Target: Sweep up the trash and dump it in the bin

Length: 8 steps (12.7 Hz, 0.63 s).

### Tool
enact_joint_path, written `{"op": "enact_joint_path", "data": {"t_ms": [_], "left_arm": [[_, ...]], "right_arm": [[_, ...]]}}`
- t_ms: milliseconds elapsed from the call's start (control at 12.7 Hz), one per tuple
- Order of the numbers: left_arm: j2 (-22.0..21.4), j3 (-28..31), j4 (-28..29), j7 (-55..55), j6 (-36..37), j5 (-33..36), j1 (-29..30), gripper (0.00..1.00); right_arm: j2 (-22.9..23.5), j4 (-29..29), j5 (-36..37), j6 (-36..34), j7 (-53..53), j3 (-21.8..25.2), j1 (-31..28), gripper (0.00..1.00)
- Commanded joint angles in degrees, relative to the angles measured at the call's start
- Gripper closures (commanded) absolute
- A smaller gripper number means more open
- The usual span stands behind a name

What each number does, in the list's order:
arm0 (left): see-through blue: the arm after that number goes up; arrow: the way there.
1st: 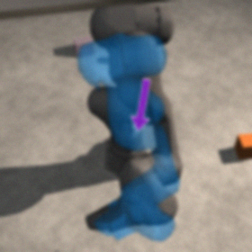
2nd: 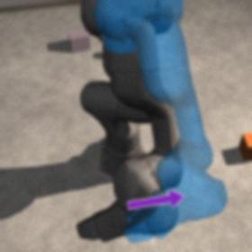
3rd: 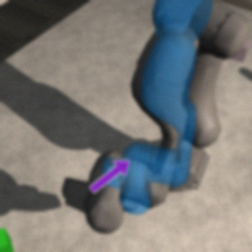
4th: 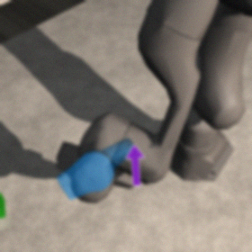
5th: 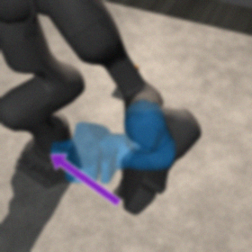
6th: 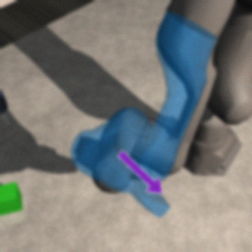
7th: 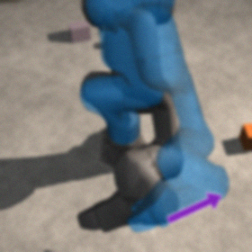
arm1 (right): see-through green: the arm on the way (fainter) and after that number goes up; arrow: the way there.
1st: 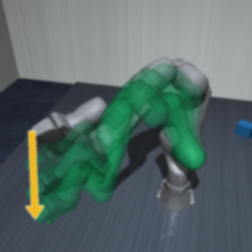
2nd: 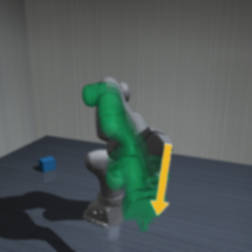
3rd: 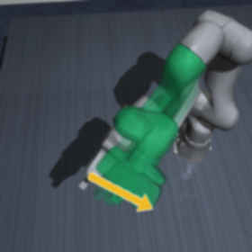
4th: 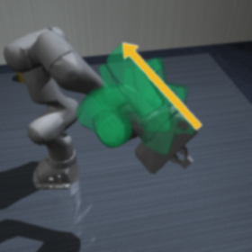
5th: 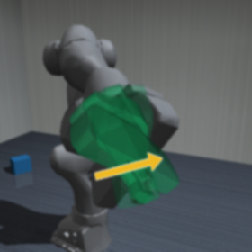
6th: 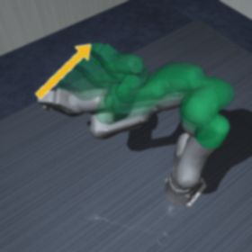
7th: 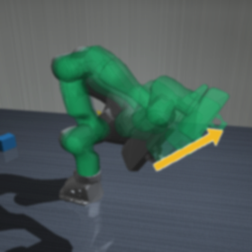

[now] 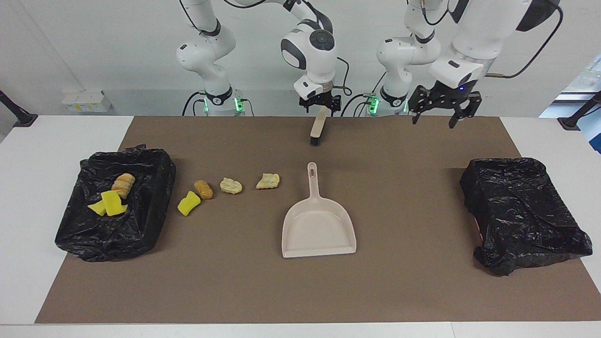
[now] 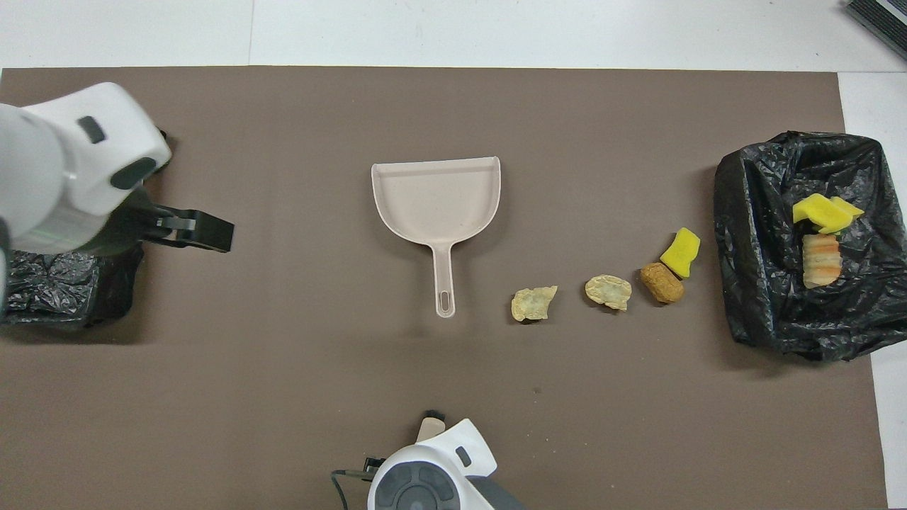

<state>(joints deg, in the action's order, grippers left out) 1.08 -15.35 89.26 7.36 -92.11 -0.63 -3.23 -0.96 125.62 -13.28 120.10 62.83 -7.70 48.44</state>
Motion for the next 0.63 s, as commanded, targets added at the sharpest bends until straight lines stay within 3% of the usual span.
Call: {"op": "enact_joint_path", "data": {"t_ms": [0, 395, 553], "left_arm": [[-0.5, 0.8, 6.9, 5.8, -8.2, -0.2, -5.3, 0.0], [6.2, 0.9, 8.6, 16.8, -17.7, 0.0, -13.5, 0.0], [10.7, 1.0, 8.6, 23.1, -22.6, 1.7, -17.7, 0.0]], "right_arm": [[-1.2, 5.0, -6.3, 5.6, 0.6, 0.3, 2.9, 0.0], [-0.5, 8.7, -7.3, 8.3, 0.8, 0.2, 7.6, 0.0], [-0.5, 9.3, -11.3, 8.3, 0.5, 0.2, 8.6, 0.07]]}}
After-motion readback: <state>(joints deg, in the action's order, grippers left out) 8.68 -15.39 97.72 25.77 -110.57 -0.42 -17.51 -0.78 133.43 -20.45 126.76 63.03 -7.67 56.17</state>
